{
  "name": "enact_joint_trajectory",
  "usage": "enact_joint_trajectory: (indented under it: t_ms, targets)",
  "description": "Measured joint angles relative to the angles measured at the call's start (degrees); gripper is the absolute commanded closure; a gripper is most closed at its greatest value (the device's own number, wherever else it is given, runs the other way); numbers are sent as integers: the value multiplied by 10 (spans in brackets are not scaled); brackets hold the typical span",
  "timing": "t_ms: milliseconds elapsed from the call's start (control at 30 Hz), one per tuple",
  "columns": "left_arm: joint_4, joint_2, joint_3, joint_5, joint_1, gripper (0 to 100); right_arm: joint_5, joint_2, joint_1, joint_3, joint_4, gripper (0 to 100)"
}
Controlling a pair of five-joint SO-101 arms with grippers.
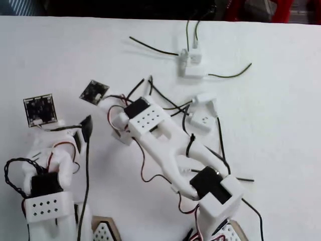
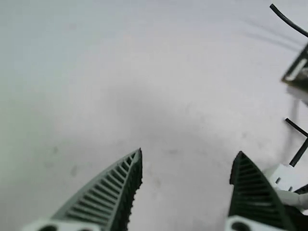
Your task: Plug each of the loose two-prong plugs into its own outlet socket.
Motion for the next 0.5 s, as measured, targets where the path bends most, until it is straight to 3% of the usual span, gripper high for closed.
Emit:
enact_joint_trajectory:
  t_ms: [500]
  targets:
    - [0, 0, 0, 0, -12, 706, 0, 11, 6, -1, -1, 981]
